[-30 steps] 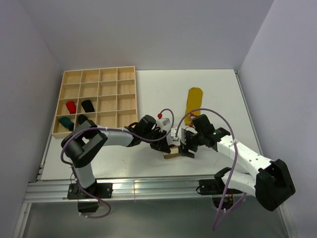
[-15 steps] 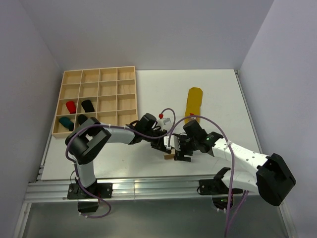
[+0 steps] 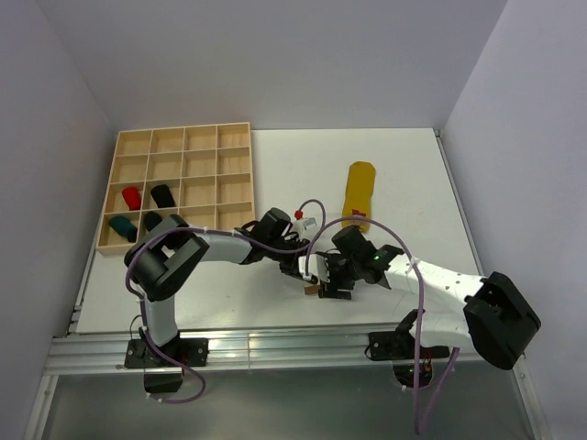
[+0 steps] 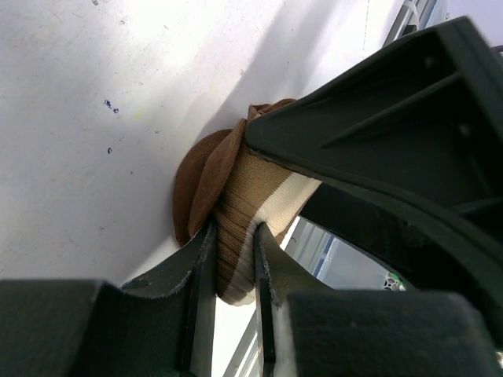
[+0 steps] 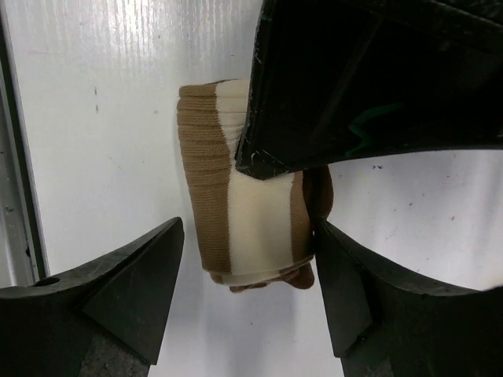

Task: Roll the socks
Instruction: Roll the sock at the center of the board.

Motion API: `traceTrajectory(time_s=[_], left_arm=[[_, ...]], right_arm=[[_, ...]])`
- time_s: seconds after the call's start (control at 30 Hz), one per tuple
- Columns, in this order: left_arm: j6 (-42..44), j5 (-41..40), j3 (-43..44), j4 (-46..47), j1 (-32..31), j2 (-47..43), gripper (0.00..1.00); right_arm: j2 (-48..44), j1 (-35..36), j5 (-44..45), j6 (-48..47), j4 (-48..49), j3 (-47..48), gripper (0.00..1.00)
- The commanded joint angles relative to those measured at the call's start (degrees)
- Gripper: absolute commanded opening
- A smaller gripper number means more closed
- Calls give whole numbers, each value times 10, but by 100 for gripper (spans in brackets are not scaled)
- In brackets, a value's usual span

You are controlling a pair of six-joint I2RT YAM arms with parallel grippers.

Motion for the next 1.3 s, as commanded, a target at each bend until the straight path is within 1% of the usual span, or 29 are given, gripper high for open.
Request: traceTrajectory(time_s=[0.0,0.1,0.13,0.2,0.23,0.33,0.43,0.47,0.53,0.57,0.73,0.77,0.87,0.93,1.07,1.17,1.27], left_arm=[[4,-19,-5,-56,-3,26,0],[-8,-13,-10,-39,-3,31,0],[-11,-12,-10,-36,-3,33,1],[-17,-12,-13,-27,-3,33,0],[-18,-12,-14,-24,-3,32,0],[-35,-12,-21,-2,-3,25,0],[-47,-30,-33,21,-4,10,1],[-56,-34,-42,30,-3,4,8],[-66,-43,-51,50,-1,-10,13],[-75,-48,-57,65,-1,-13,20],[-107,-86,-95,123,14,-61,33],[-116,-90,-112,145,20,-70,37],[-134,-102,-143,185,48,-104,41],[-137,-110,-153,194,56,-128,44],[-134,-136,-178,201,71,-160,46],[-154,-159,-217,239,85,-192,46],[-143,-195,-251,243,93,-249,47]], right_arm=[[13,8,8,1,25,-1,73],[39,9,5,5,25,9,66],[46,9,4,6,22,12,60],[62,10,5,7,20,16,52],[68,10,8,7,22,17,45],[84,10,6,13,20,22,36],[88,10,9,18,20,26,29],[90,10,6,21,17,29,28],[98,10,3,19,5,34,27],[98,10,6,20,6,34,27],[113,10,7,19,-6,44,25],[116,10,9,21,-7,46,25],[129,10,10,23,-16,56,24],[136,11,8,24,-23,63,24],[154,11,9,28,-35,78,24],[171,9,3,29,-54,92,24],[190,8,-6,26,-72,106,24]])
